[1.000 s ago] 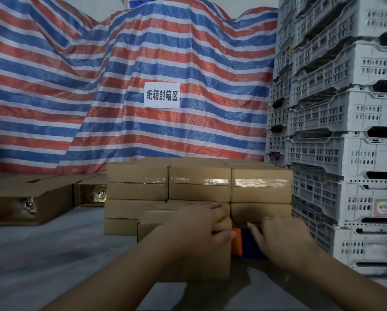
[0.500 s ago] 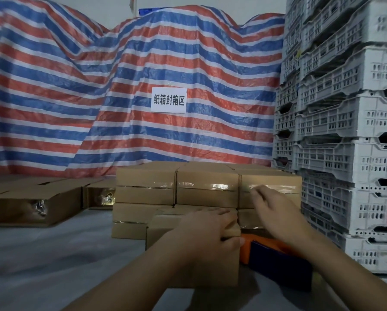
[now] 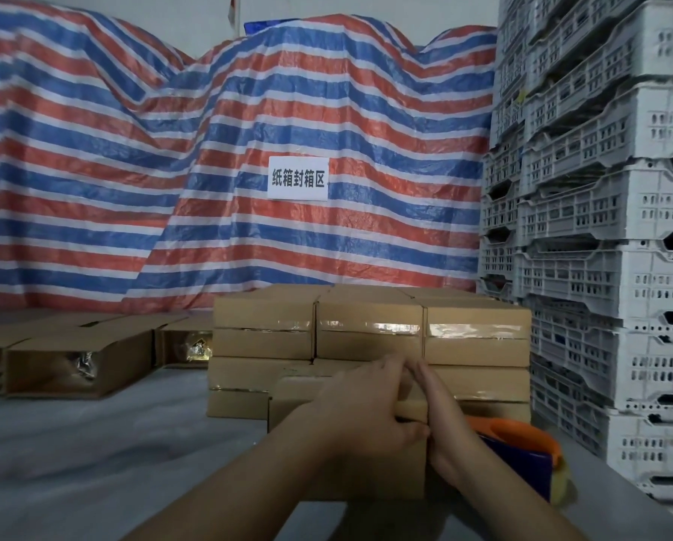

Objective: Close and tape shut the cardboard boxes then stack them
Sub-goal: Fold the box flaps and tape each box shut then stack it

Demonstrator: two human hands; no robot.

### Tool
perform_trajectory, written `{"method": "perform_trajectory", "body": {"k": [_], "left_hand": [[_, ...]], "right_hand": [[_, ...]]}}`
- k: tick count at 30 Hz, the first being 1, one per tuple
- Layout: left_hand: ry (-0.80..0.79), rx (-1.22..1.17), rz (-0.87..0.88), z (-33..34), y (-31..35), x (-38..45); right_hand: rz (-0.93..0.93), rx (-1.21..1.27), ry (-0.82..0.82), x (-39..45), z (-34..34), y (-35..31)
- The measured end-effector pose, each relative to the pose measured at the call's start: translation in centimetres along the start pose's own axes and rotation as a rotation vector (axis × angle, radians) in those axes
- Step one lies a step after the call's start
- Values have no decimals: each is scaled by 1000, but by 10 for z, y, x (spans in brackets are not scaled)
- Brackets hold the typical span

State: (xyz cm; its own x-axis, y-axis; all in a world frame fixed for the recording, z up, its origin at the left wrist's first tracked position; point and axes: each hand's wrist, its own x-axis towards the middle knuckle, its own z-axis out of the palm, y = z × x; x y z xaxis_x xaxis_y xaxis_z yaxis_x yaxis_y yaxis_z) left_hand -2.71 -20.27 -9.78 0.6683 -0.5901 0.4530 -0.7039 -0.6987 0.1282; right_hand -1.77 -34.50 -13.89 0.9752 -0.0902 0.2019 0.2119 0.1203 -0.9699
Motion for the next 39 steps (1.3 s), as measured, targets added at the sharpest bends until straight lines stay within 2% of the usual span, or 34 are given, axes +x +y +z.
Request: {"method": "perform_trajectory", "body": {"k": [2,4,6,8,11,14,17,21,25,29,32,34,39], "left_hand": [[118,-187,9,-7,-2,-7],[275,-277,-46,-14,-9,-20],[401,-315,-160,-17,-22,-37],[476,-418,-309,-17,-35,-56],[468,-604,-497,-7,-51,-81],[346,-944,-486,7,-55,-99],[325,-1076,-464,18,-54,-105],[416,-1096,-486,5,-54,-99],[598,-957,-450,-48,-44,-75],[758,-861,-394,-115,-51,-28],[851,-823,-433,-153,-76,17],[843,-795,-459,-169,-97,44],[666,-823,-473,-177,-169,91]], "right_hand": [[1,28,-13,-4,-1,4],[29,30,-17,-12,1,-1],[55,9,-19,-15,-3,-2],[-3,-57,-92,-19,-8,0],[-66,-184,-168,-28,-11,1],[-3,-285,-203,-34,-10,2],[1,-319,-235,-41,-9,4],[-99,-276,-176,-51,-6,-5],[-221,-115,-46,-42,9,-41],[-368,-83,-88,-4,32,-100],[-473,-168,-97,43,52,-139],[-498,-205,-86,78,66,-156],[-403,-261,-51,160,101,-162]]}}
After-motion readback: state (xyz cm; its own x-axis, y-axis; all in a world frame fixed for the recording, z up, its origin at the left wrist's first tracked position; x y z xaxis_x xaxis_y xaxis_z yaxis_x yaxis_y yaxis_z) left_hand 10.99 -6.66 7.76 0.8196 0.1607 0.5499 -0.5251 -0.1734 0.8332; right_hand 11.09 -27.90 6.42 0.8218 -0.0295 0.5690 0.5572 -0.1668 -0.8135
